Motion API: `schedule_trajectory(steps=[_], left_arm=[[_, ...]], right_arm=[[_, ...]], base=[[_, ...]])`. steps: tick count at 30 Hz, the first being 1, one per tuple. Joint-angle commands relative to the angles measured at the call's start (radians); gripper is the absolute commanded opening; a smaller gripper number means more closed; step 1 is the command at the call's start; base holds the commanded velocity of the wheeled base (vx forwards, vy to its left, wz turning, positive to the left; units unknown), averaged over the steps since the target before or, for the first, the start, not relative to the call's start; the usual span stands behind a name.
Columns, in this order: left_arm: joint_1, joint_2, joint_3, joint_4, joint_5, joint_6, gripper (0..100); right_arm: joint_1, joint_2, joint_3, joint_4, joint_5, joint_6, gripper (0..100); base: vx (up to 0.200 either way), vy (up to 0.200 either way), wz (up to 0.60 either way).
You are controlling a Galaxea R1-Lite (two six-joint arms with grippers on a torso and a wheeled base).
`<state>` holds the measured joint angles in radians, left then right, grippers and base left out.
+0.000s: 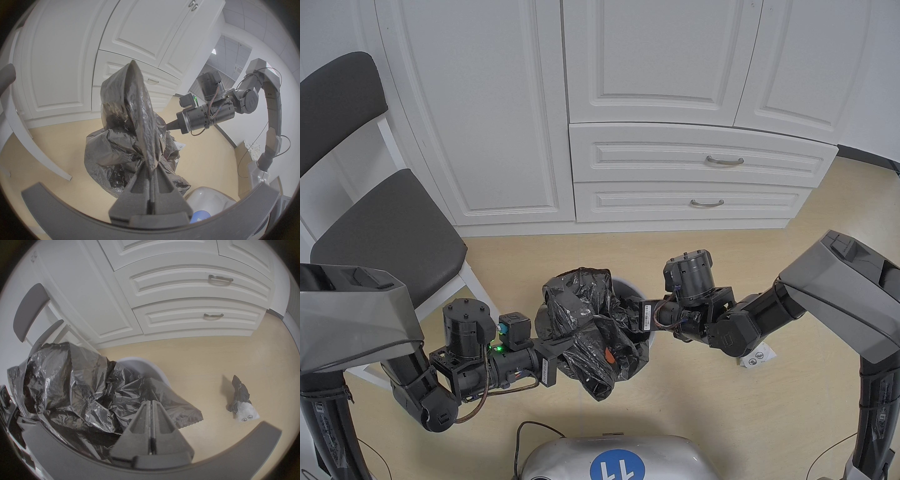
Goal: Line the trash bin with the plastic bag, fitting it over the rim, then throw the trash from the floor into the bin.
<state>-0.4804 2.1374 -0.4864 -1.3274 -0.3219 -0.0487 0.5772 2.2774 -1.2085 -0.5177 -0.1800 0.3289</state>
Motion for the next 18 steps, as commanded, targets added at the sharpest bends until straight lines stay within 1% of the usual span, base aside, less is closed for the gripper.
schedule_trajectory(steps=[1, 6, 10, 12, 18], left_arm=[[0.006, -0.024, 0.012, -0.001, 0.000, 0.001, 0], [0.006, -0.034, 0.022, -0.001, 0.000, 0.001, 0], [0.006, -0.034, 0.026, -0.003, 0.000, 0.003, 0], [0.006, -0.034, 0.026, -0.003, 0.000, 0.003, 0], [0.011, -0.042, 0.028, -0.006, 0.000, 0.003, 0]], right_arm=[[0.013, 0.020, -0.009, -0.001, 0.001, 0.001, 0], [0.021, 0.117, -0.065, -0.024, 0.004, 0.015, 0], [0.019, 0.185, -0.120, -0.051, 0.010, 0.065, 0], [0.019, 0.191, -0.125, -0.050, 0.013, 0.073, 0], [0.061, 0.274, -0.229, -0.053, 0.033, 0.194, 0]], base=[[0.000, 0.000, 0.00], [0.000, 0.000, 0.00], [0.000, 0.000, 0.00], [0.000, 0.000, 0.00], [0.000, 0.000, 0.00]])
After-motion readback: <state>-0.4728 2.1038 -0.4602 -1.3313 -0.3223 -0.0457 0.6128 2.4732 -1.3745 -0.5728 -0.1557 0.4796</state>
